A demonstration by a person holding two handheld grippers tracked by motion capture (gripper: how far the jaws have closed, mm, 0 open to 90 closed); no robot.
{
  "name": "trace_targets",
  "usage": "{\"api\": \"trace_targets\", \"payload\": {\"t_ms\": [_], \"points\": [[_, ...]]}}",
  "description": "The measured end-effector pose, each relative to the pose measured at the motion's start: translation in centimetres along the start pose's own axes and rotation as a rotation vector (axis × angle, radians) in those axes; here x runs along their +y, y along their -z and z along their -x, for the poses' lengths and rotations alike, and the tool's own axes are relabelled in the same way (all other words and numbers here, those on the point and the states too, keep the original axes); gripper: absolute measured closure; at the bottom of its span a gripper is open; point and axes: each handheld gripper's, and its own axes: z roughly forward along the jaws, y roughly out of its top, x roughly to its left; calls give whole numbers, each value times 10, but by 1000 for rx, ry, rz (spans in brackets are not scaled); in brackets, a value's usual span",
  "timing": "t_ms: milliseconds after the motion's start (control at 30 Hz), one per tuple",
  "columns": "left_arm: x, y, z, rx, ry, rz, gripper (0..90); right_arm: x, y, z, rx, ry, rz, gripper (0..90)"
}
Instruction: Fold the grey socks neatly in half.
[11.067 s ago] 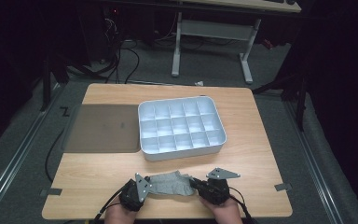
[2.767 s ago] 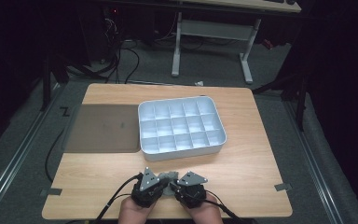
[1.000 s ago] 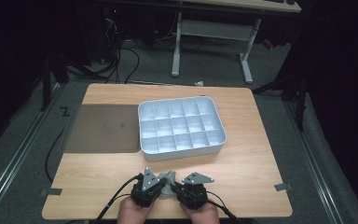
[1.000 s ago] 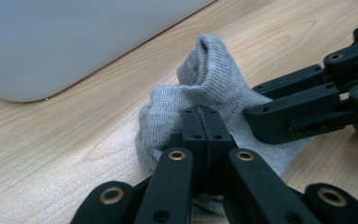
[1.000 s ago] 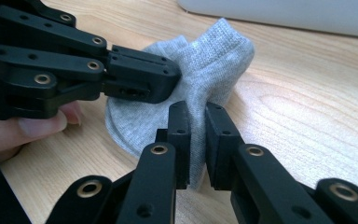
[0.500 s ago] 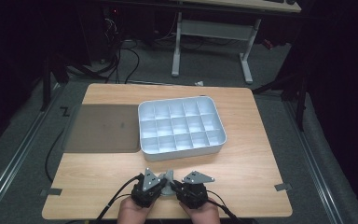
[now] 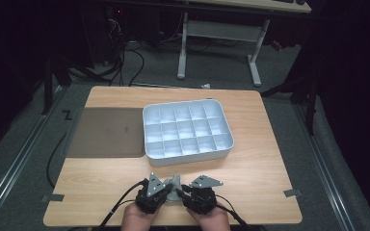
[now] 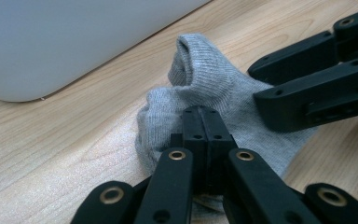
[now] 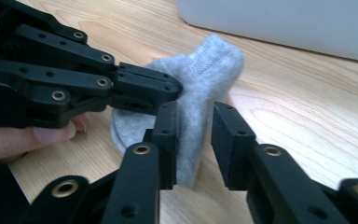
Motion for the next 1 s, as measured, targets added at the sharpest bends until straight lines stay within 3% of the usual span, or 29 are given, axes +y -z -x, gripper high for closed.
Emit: {"api": "trace_targets", "payload": {"t_ms": [133,333,500,667,1000], "points": [[0,0,0,0,-1,0,900,-1,10,6,-10,-9,24,661],[0,0,0,-1,0,0,900,-2,19,15,-43,-20,62,754],[0,0,0,-1,0,0,900,-4,3,23,-85,-25,9,845],[0,0,-1,-4,5,0,900,-5,-13,17,-61,-13,-32,864],[0,0,-1,-5,11,3,900,-1,-22,11,45,-84,-35,900]]}}
